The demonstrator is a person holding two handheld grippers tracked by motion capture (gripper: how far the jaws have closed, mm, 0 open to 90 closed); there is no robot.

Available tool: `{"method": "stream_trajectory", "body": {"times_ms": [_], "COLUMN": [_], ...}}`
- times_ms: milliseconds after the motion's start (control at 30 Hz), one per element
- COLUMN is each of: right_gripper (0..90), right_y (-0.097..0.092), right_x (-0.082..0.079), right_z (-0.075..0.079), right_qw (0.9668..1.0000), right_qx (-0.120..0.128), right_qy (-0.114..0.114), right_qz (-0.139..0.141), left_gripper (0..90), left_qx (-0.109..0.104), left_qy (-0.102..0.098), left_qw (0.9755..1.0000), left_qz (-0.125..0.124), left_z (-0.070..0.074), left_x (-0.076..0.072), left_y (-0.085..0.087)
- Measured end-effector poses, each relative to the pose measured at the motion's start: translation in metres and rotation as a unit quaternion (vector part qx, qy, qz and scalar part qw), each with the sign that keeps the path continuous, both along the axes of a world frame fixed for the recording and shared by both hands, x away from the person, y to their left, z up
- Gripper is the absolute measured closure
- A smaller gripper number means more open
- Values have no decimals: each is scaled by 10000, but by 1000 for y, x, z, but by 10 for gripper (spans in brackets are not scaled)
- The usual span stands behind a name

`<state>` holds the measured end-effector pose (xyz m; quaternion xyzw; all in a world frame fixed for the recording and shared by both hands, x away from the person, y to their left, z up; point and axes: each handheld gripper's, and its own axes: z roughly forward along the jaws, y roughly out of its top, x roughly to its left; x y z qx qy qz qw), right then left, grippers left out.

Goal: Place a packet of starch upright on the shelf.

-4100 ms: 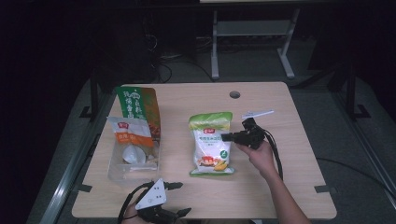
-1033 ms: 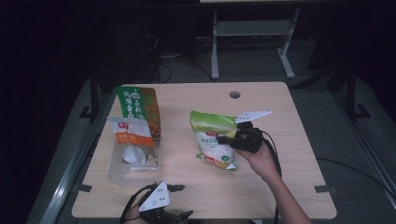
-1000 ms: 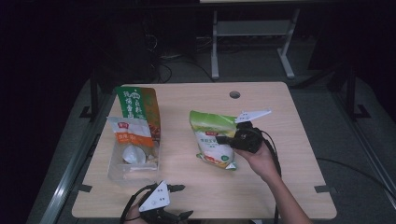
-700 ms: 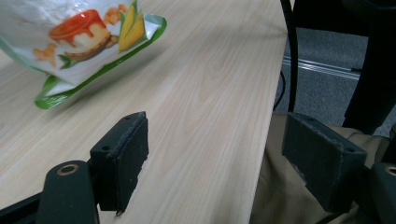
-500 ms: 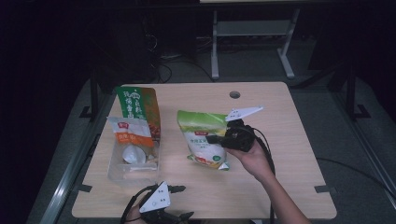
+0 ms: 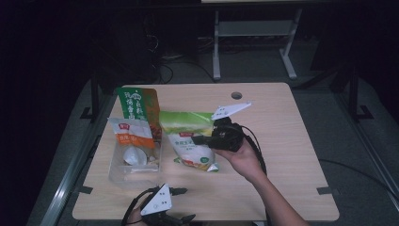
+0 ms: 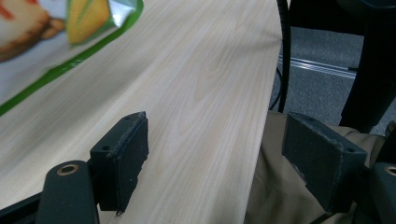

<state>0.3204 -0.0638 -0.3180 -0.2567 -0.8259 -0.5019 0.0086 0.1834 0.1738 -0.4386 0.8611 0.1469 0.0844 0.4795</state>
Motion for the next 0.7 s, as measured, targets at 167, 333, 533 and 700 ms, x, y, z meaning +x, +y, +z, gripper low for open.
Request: {"method": "stream_trajectory", "body": {"times_ms": [167,333,533,700], "right_gripper": [898,898,898,898], "right_y": [14,27,43,56], "right_x": [-3,-5,-7,-8], "right_z": [9,15,21,25], "right_qw": [9999,9995,9989,9984], "right_qx": [59,100,142,173], "right_qy": [-40,-78,-97,-124], "right_qz": [146,285,428,527], "left_gripper": [227,227,226,226], "left_qx": [7,-27,-1,7], "left_qy": [-9,1,-26,-13], "left_qw": [10000,10000,10000,10000], "left_qz": [-5,1,-3,3], "left_z": [0,0,0,1], "left_x": [0,-1,-1,-1], "left_y": [0,0,0,0]}}
